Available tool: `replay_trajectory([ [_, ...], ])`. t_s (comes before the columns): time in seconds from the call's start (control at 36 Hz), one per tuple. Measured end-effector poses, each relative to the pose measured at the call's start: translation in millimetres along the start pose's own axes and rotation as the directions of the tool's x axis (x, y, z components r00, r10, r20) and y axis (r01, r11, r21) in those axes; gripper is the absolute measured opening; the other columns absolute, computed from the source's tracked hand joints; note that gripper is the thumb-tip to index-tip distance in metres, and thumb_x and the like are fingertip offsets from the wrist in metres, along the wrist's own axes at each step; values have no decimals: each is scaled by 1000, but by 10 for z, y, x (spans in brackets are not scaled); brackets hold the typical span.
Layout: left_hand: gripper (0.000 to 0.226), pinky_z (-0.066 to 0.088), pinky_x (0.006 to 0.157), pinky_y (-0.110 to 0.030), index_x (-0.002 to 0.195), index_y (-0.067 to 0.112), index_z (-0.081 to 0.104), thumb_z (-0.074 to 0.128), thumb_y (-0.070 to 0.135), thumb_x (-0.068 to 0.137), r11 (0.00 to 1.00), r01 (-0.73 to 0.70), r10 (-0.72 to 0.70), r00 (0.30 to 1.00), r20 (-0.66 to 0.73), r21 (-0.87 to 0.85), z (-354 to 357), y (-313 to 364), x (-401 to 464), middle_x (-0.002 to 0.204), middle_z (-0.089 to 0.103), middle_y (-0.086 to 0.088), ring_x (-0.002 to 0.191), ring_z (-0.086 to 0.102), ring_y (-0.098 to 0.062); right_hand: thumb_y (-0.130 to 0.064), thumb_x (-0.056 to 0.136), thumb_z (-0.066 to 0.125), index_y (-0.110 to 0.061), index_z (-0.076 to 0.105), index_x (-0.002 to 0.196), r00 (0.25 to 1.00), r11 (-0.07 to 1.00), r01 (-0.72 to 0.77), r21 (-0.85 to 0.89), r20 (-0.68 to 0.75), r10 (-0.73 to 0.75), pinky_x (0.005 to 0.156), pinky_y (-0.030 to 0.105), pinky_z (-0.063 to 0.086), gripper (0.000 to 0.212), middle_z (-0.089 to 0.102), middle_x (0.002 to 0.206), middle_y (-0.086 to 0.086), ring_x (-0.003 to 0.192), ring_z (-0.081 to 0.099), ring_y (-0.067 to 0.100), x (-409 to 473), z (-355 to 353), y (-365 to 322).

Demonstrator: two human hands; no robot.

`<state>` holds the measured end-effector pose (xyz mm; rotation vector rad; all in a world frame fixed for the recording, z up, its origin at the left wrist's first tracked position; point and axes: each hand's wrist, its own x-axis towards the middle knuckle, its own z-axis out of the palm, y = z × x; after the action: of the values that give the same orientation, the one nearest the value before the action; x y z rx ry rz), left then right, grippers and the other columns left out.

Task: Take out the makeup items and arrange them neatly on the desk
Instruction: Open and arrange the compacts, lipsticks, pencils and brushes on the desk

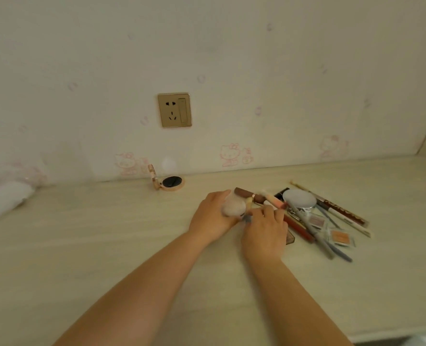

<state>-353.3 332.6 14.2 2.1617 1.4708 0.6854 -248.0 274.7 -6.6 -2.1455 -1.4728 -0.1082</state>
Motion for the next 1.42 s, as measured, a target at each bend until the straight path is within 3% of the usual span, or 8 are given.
replay_trajectory([
  [0.19, 70, 35, 105, -31, 141, 21, 39, 68, 37, 79, 997, -15, 12, 999, 35, 73, 95, 61, 143, 143, 41, -1, 128, 40, -20, -19, 94, 38, -21, 58, 121, 995, 999, 50, -20, 86, -48, 90, 34, 28, 34, 48, 130, 3, 123, 35, 27, 41, 15, 49],
  [0.33, 66, 37, 101, -29, 137, 20, 44, 70, 37, 79, 999, 32, -33, 998, -60, -11, 75, 21, 106, 138, 46, -2, 125, 45, -20, -16, 70, 64, -16, 73, 77, 990, 990, 111, 88, -97, -103, 64, 38, 46, 12, 66, 83, 6, 82, 62, 34, 35, -31, -36],
  [0.44, 66, 39, 99, -26, 134, 23, 47, 74, 37, 76, 964, 96, -131, 983, -126, -246, -90, -41, 23, 132, 52, 0, 120, 50, -17, -8, 70, 72, -9, 70, 97, 960, 941, 245, 233, -197, -201, 77, 43, 52, 28, 66, 95, 11, 93, 60, 36, 20, -16, -103],
  [0.58, 59, 42, 91, -23, 129, 28, 49, 75, 24, 77, 835, 87, -177, 977, -116, -543, -314, -192, -179, 129, 54, 6, 110, 54, -10, -26, 85, 63, -20, 41, 137, 982, 869, 92, 487, 102, -162, 103, 35, 39, 57, 41, 136, 0, 126, 40, 19, 28, -4, -272],
  [0.86, 58, 48, 98, -30, 134, 27, 45, 66, 6, 84, 557, 49, -172, 983, -58, -829, -611, -587, -564, 131, 53, 7, 117, 56, -12, -28, 80, 72, -27, 37, 137, 870, 625, -18, 781, 320, -376, 76, 14, 44, 67, 53, 126, -9, 101, 57, 7, -22, 70, -755],
  [1.19, 43, 52, 94, -31, 119, 31, 62, 73, 32, 78, 776, 131, -238, 967, -94, -617, -635, -757, -643, 113, 67, 6, 103, 64, -7, -14, 91, 55, -30, 47, 132, 788, 434, -242, 868, 437, -434, 88, 27, 50, 45, 59, 124, -6, 108, 60, 11, -47, 146, -696],
  [1.28, 39, 53, 91, -29, 116, 31, 62, 73, 32, 79, 785, 137, -232, 969, -83, -604, -630, -697, -582, 111, 67, 7, 100, 64, -6, -25, 99, 37, -25, 55, 121, 774, 284, -433, 855, 514, -368, 66, 27, 50, 28, 66, 107, 0, 85, 63, 17, -11, 116, -747],
  [1.42, 35, 45, 75, -5, 112, 37, 62, 71, 38, 78, 859, 119, -173, 983, -63, -498, -549, -475, -510, 104, 65, 14, 92, 61, 3, -45, 99, 26, -21, 61, 93, 823, 296, -450, 843, 520, -229, 44, 25, 36, 43, 68, 76, 5, 57, 54, 15, 29, 232, -787],
])
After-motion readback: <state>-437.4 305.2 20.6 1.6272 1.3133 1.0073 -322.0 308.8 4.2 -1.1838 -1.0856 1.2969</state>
